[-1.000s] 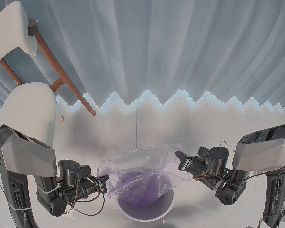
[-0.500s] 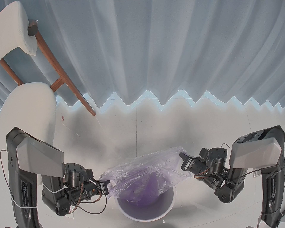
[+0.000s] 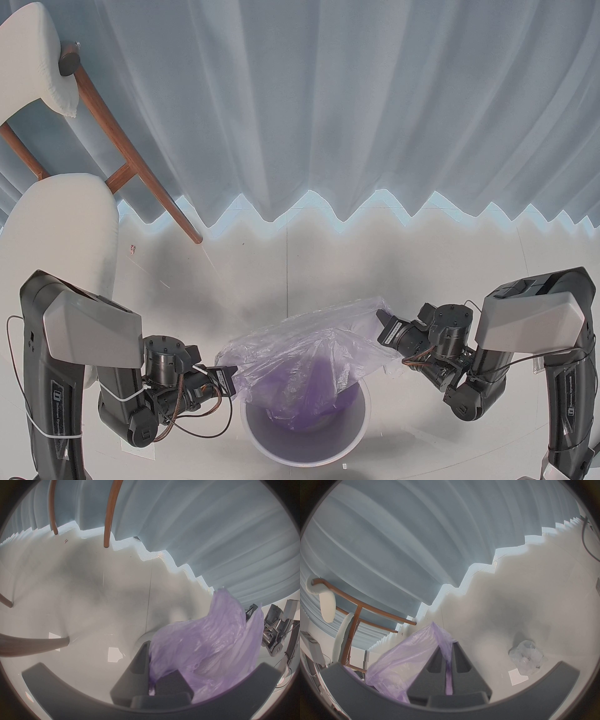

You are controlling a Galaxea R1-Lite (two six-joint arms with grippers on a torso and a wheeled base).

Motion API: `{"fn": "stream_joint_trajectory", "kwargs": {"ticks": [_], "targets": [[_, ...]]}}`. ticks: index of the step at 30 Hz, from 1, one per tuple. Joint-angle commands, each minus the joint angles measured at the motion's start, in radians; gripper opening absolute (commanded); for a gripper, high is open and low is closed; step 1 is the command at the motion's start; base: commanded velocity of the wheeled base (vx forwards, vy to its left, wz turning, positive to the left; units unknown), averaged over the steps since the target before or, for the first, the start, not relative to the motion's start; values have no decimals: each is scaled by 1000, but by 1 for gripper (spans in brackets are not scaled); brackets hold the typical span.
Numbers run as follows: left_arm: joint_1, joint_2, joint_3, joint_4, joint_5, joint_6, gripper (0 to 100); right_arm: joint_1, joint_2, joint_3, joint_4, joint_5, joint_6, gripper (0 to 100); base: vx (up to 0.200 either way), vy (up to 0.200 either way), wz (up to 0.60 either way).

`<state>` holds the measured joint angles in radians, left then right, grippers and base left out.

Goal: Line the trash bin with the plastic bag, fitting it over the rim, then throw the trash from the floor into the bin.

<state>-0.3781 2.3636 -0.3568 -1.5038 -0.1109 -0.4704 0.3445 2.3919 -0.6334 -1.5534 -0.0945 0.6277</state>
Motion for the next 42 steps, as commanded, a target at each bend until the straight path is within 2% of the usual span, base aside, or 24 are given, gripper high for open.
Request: {"fn": "stream_joint_trajectory", "kwargs": {"ticks": [1, 12, 13, 15, 16, 22, 29, 38, 42], "targets": [[5, 32, -11, 1, -1, -4, 0, 2, 35, -14, -16, -4, 1, 0, 0, 0, 0], [7, 57, 12, -1, 0, -7, 0, 2, 49, 8, -16, -13, 3, 0, 0, 0, 0], [7, 55, 19, -1, 0, -7, 100, 1, 49, 11, -16, -14, 3, 0, 0, 0, 0], [5, 55, 27, -1, 0, -7, 100, 1, 49, 14, -16, -14, 3, 0, 0, 0, 0], [4, 54, 42, -1, -6, -7, 100, 1, 47, 26, -14, -14, 0, 100, 0, 0, 0], [-4, 48, 101, -1, -7, -1, 100, 2, 21, 81, -16, -11, 4, 100, 0, 0, 0], [5, -27, 165, -1, -9, 6, 100, 4, -71, 155, -13, 29, 6, 100, 0, 0, 0], [21, -205, 234, 1, -58, 6, 100, 54, -209, 199, -14, 52, 24, 100, 0, 0, 0], [10, -267, 286, 1, -102, 7, 100, 77, -263, 245, -11, 75, 21, 100, 0, 0, 0]]}}
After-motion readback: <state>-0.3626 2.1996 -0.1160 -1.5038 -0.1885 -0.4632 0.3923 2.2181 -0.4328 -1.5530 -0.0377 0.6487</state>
